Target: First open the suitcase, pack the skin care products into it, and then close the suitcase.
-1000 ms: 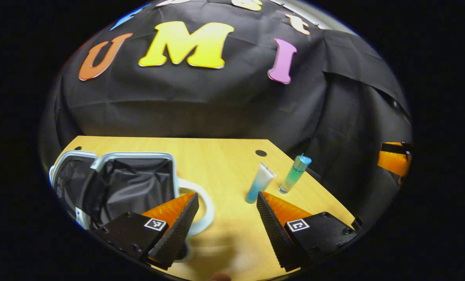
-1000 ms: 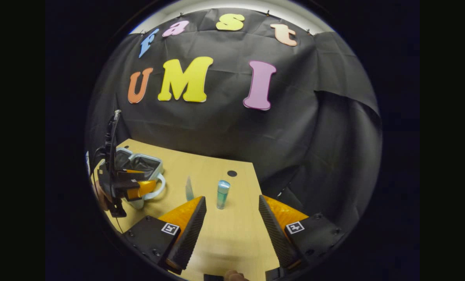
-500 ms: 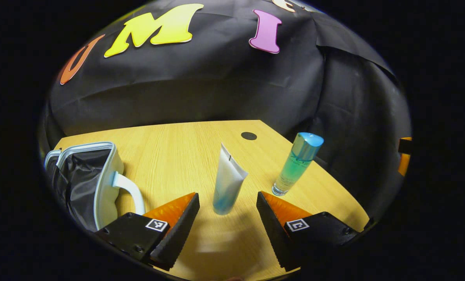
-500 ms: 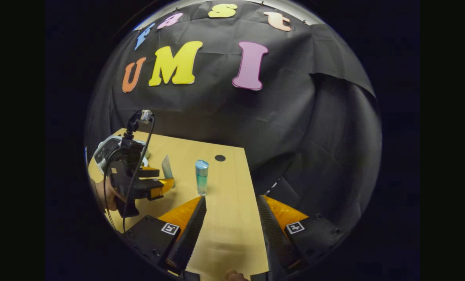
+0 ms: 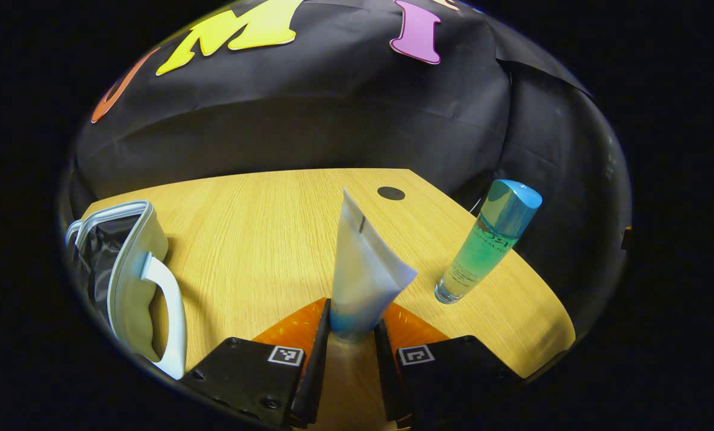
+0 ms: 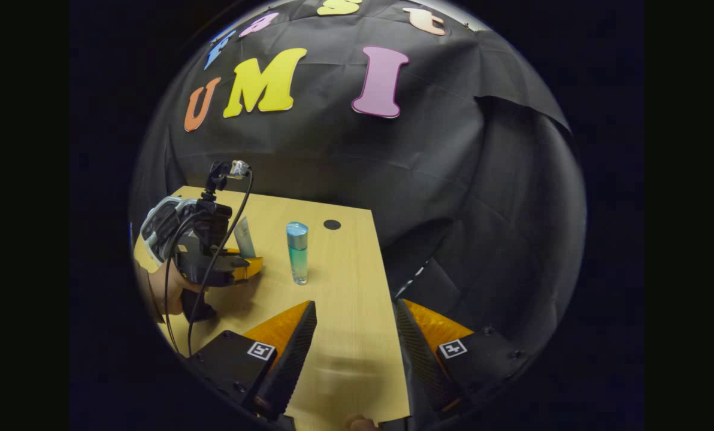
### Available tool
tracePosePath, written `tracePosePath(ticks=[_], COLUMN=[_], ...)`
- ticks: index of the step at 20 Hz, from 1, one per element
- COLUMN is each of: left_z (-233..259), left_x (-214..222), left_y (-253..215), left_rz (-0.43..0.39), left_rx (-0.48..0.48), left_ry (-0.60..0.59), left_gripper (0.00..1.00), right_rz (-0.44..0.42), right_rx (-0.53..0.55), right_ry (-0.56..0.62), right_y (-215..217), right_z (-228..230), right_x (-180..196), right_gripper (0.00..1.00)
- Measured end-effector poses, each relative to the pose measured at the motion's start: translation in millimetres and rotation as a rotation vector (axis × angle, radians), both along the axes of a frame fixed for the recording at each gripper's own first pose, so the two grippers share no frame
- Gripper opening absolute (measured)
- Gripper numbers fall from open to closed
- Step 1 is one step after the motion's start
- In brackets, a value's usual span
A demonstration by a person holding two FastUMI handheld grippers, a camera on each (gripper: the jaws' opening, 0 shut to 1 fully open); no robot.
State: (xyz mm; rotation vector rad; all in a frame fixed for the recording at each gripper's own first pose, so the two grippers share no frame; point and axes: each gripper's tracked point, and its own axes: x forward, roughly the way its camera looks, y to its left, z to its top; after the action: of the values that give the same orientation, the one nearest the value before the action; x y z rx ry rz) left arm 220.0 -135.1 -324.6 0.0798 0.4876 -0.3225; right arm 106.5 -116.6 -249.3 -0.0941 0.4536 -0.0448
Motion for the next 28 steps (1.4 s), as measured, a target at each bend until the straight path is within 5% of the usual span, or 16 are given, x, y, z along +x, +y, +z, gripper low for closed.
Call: tracePosePath(ticks=[9, 20, 24, 28], left_z=[52, 80, 89, 98], left_x=[-56, -135, -155, -172], left_y=[19, 104, 137, 168], left_rz=[-0.046, 0.019, 0.053, 0.107], left_rx=[-0.041, -0.070, -0.080, -0.083], left_ry=[0.005, 0.048, 0.045, 0.046], left_gripper=[0.39, 0.40, 0.39, 0.40], right_rz=[0.090, 0.014, 0.024, 0.006], right_rx=[0.080, 0.073, 0.061, 0.073], right_ry=[-0.003, -0.005, -0.009, -0.012], right_y=[70, 99, 108, 110], right_z=[-23, -71, -77, -77], right_x=[71, 159, 169, 171], right_gripper=[0.81, 0.77, 0.65, 0.41])
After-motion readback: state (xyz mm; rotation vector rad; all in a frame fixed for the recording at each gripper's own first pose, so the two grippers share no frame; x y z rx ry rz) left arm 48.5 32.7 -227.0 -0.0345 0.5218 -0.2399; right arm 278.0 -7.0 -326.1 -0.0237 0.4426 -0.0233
